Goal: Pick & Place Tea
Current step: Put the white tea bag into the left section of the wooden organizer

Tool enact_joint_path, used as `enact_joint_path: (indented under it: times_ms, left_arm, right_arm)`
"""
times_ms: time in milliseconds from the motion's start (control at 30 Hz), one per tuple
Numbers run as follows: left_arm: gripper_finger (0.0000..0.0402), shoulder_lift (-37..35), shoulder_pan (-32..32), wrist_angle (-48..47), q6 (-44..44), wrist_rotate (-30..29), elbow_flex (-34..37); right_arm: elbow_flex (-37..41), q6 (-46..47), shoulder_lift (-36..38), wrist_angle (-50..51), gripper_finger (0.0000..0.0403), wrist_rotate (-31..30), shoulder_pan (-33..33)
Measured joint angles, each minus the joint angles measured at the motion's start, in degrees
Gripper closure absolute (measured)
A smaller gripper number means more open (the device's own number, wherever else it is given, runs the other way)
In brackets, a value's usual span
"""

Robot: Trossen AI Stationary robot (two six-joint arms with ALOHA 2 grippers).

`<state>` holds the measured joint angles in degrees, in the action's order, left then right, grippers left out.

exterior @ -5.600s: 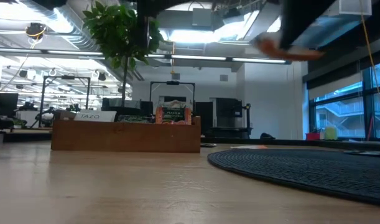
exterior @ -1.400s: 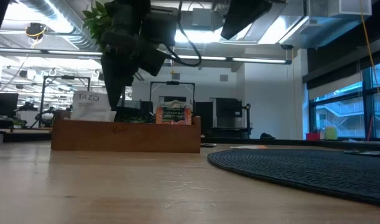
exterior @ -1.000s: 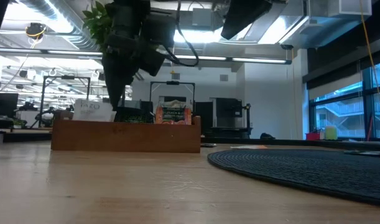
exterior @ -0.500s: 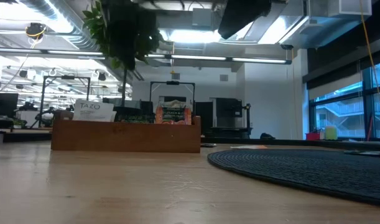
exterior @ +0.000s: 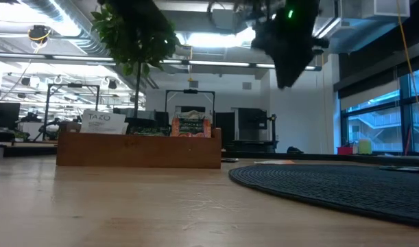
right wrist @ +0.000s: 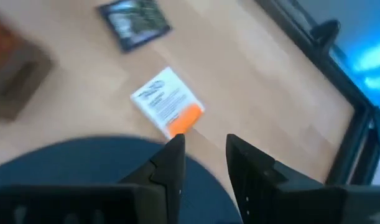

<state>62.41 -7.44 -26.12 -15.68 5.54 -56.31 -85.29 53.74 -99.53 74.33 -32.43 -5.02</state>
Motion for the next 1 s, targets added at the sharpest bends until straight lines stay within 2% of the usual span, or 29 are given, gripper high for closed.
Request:
enact_joint_path:
  times_ms: [200,333,433,567,800,933,1000]
  left_arm:
    - [0.0348,-2.5,-0.9,4.7,-2.8,-1.5,6.4]
    - [0.0348,-2.5,-1.9,5.5,-3.2,-1.5,8.1]
    - [0.0351,-2.5,-3.0,5.5,-3.2,-1.6,8.8]
    - [0.0352,-2.5,-4.7,5.7,-3.2,-1.6,9.0]
    - [0.0348,-2.4,-6.4,5.2,-2.3,-1.6,9.0]
    - [0.0350,-2.4,-6.6,5.0,-1.2,-1.6,9.0]
    - [0.0351,-2.4,-6.6,5.0,-1.1,-1.6,9.0]
  right_arm:
    - [10.3,-8.0,-0.1,-14.6,0.0283,10.2,10.5]
    - [15.6,-21.9,-0.1,-28.3,0.0283,15.6,16.1]
    - [16.8,-36.0,-0.1,-32.6,0.0283,15.7,18.7]
    - [16.7,-54.5,-0.1,-34.8,0.0283,11.9,21.1]
    - [16.4,-60.8,-0.1,-37.7,0.0283,12.4,22.1]
    - [16.4,-67.5,-0.6,-38.4,0.0283,26.6,24.3]
    - [16.4,-69.3,-1.5,-38.6,0.0283,30.8,25.5]
